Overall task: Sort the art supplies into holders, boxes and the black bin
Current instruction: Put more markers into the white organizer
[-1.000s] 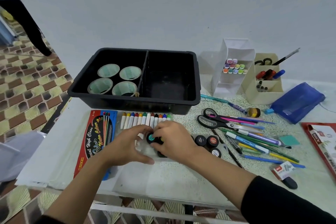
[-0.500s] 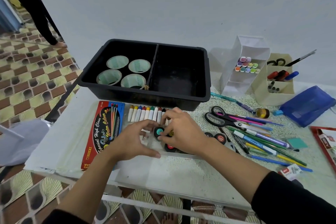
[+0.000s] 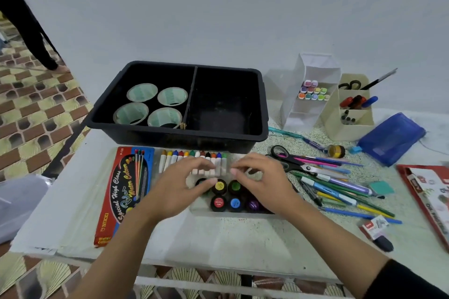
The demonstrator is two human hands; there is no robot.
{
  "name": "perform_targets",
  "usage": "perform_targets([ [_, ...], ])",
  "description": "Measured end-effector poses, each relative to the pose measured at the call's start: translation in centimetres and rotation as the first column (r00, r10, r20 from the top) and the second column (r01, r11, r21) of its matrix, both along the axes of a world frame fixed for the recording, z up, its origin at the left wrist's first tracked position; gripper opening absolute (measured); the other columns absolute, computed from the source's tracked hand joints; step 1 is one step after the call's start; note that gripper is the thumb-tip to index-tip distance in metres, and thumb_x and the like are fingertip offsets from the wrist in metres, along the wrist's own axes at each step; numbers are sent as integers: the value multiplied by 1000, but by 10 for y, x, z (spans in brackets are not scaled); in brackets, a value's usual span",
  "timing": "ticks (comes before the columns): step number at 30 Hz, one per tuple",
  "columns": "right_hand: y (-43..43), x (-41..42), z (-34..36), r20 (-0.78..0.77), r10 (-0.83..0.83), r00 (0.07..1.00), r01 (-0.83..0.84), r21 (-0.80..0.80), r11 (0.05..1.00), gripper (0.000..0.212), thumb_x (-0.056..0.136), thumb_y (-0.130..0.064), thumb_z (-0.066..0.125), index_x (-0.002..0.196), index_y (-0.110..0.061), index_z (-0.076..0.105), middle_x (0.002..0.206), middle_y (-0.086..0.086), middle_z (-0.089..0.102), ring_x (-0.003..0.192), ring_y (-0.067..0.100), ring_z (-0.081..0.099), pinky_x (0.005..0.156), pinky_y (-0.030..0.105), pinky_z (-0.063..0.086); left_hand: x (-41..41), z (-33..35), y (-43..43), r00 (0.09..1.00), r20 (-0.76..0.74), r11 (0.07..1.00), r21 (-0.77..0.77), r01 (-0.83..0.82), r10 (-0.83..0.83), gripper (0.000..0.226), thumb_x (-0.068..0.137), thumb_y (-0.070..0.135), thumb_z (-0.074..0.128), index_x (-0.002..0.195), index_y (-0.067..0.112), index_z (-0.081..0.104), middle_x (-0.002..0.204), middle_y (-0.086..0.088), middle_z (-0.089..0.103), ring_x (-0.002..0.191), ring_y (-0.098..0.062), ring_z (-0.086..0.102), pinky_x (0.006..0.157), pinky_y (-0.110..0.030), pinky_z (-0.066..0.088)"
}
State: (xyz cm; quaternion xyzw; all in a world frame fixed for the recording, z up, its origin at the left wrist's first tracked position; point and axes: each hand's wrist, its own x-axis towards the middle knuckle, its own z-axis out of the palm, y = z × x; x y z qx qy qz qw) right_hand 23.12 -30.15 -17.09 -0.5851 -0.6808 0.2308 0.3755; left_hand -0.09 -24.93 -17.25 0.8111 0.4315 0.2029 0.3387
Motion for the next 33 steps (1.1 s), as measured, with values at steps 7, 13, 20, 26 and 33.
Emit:
perform_targets([
  [7, -38, 103, 3, -45, -432, 901, 434, 55, 899, 10, 92, -19, 71, 100, -19, 77, 91, -14, 71, 83, 1, 64, 81, 23, 53, 78, -2, -5, 990, 20, 984, 108, 140, -143, 21, 95, 48, 60, 110, 35, 66, 105, 23, 61, 106, 3, 55, 90, -20, 46],
  [13, -19, 184, -13, 376, -517, 769, 526, 87, 846, 30, 95, -24, 65, 123, -12, 68, 115, 4, 65, 109, 24, 56, 92, 36, 48, 136, -23, -9, 955, -92, 949, 123, 291, -281, 41, 95, 67, 44, 119, 39, 61, 113, 26, 55, 109, 4, 51, 94, -27, 47],
  [20, -4, 216, -37, 546, -426, 721, 517, -14, 856, 32, 96, -33, 61, 126, -22, 60, 114, 9, 65, 105, 35, 58, 84, 48, 53, 165, -30, -8, 942, -119, 943, 76, 325, -315, 38, 93, 69, 45, 112, 42, 63, 104, 26, 58, 101, 1, 54, 86, -32, 51],
  [26, -17, 211, -34, 341, -415, 844, 413, 81, 907, 27, 95, -29, 64, 121, -27, 60, 112, 1, 53, 100, 21, 52, 83, 38, 50, 167, -24, -10, 959, -74, 961, 29, 275, -273, 33, 89, 69, 54, 106, 43, 68, 103, 24, 63, 101, -1, 61, 86, -29, 51],
  [33, -25, 159, -4, -115, -179, 977, 182, 16, 983, 36, 83, -30, 82, 118, -25, 72, 112, -9, 52, 105, 7, 58, 89, 29, 54, 146, -12, -8, 984, -77, 984, 66, 167, -162, 23, 92, 54, 63, 106, 38, 69, 95, 19, 67, 92, -6, 65, 79, -24, 52],
])
